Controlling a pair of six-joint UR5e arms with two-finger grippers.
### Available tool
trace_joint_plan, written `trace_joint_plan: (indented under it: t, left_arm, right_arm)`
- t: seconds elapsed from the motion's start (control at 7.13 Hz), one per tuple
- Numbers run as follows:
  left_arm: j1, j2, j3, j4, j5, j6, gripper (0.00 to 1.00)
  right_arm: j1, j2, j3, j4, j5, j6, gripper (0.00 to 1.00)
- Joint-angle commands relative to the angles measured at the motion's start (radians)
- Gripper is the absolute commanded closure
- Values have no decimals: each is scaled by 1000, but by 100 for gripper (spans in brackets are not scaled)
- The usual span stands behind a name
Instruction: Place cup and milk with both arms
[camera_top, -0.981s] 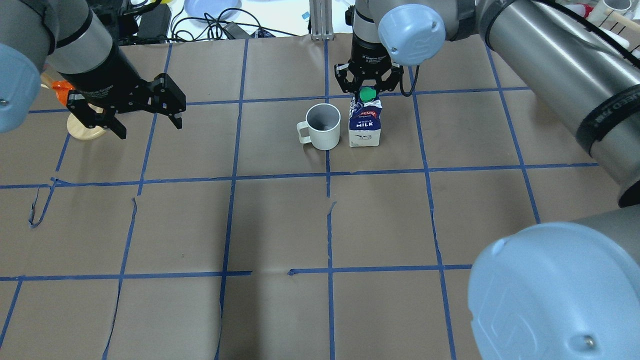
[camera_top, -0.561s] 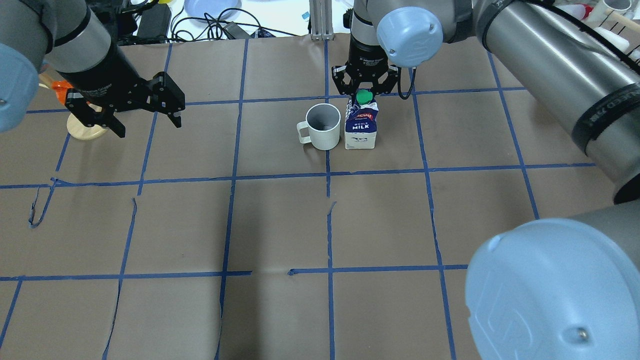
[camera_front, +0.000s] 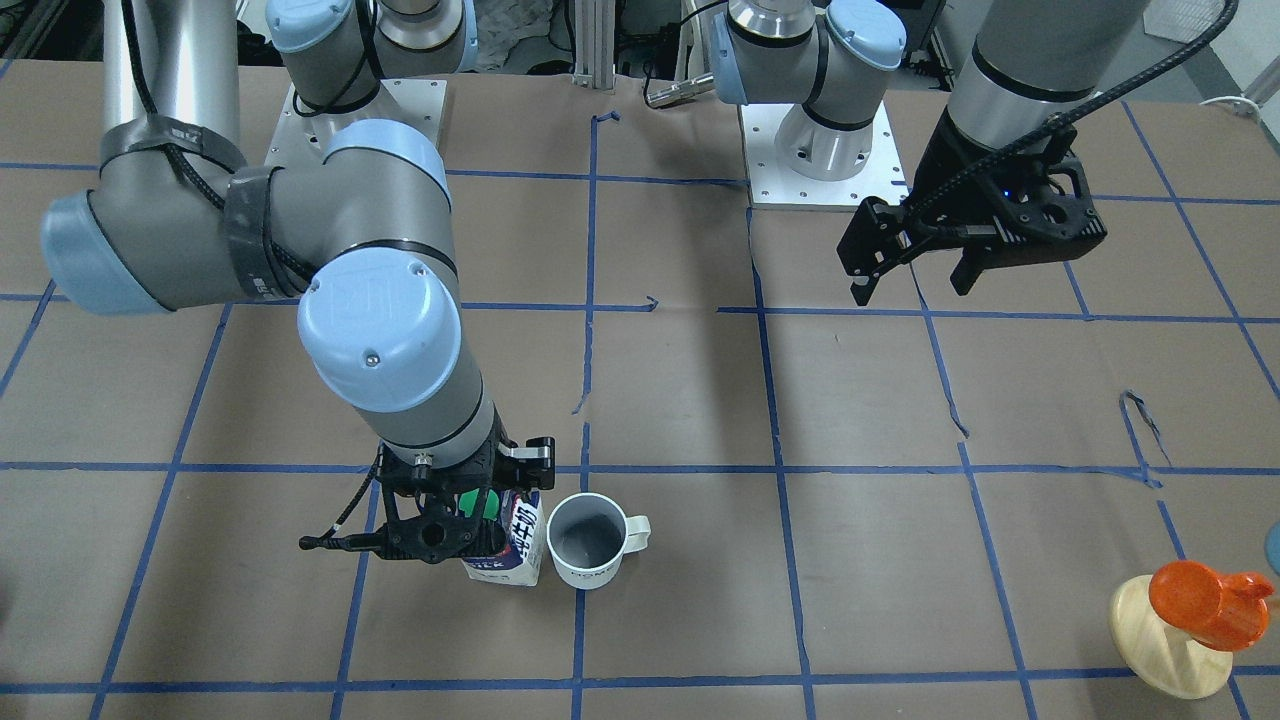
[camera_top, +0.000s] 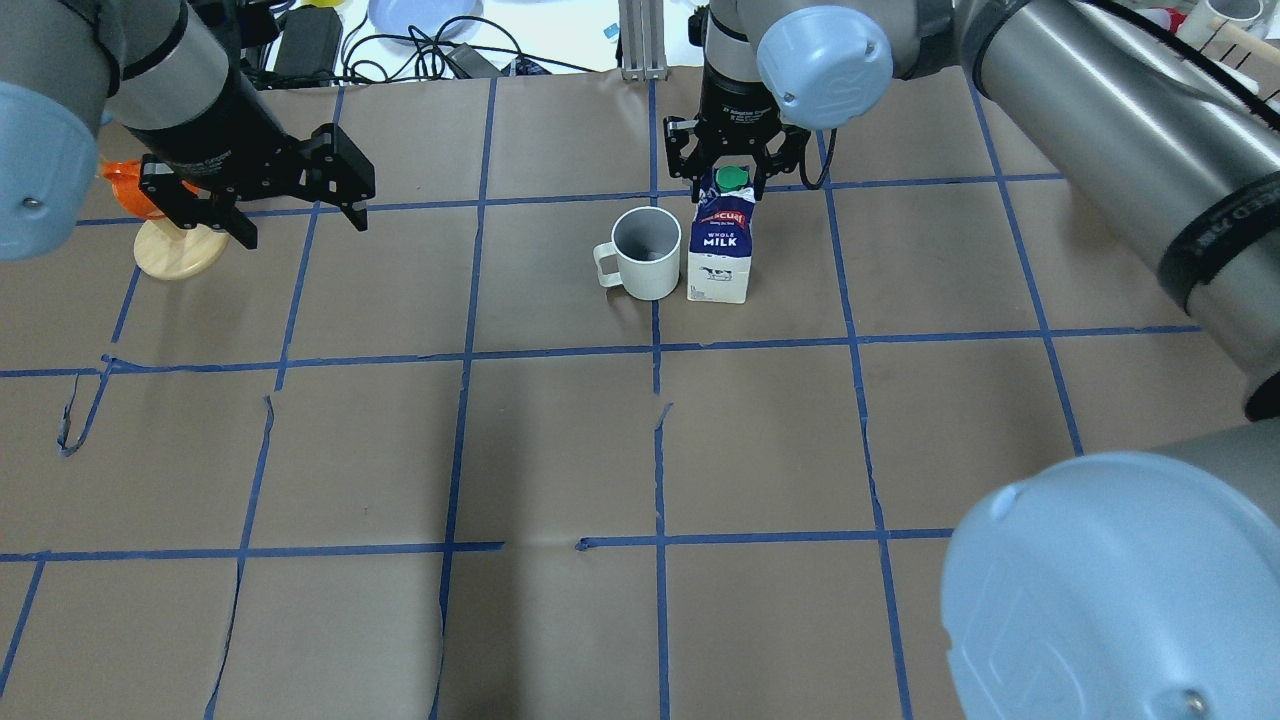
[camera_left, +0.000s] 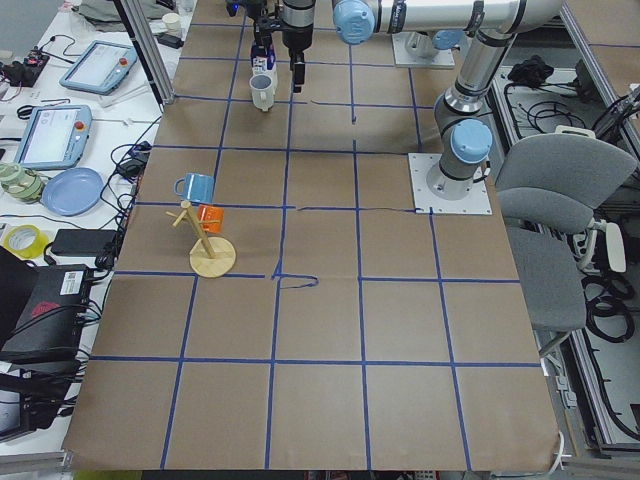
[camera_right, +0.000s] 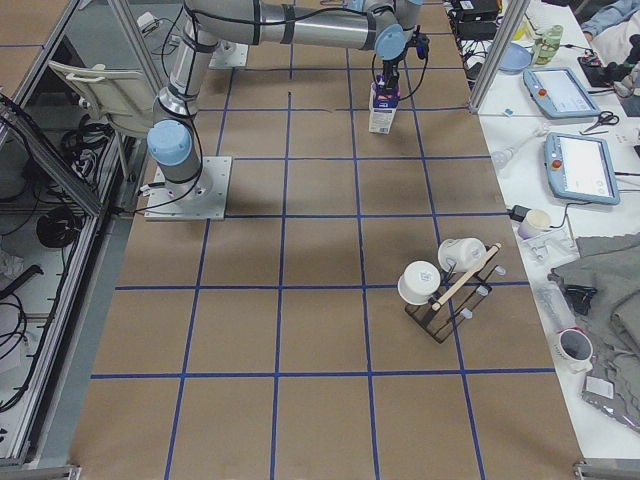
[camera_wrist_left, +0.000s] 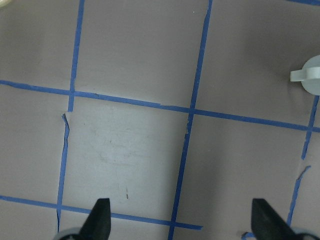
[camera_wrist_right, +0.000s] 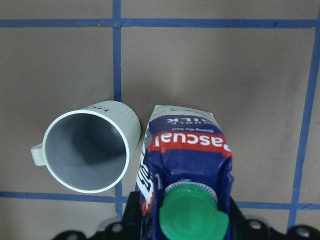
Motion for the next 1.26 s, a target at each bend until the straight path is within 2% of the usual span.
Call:
trace_joint_plan:
  t: [0.0,0.28,0.42,0.7,0.84,0.98,1.12]
  left_arm:
    - [-21,10,-3,8,-3,-3,0]
    - [-22,19,-2,3,0,-3,0]
    - [-22,19,-3,3,0,-3,0]
    - [-22,19,-3,3,0,-3,0]
    - [-22,19,-3,3,0,-3,0]
    - [-22,19,-3,3,0,-6,0]
    - [-22,19,-3,3,0,-11,0]
  right_arm:
    - [-11,-177,109,39,-22,-78,0]
    - [-41,-412,354,3,-24,-117,0]
    - [-52,-485,416,6,-24,-116,0]
    - [-66,-498,411,0,-25,-124,0]
    - [-130,-498,373,17,-27,-127,0]
    - [-191,-493,325,110,-16,-143,0]
    - [-199,-493,320,129,-24,-146,0]
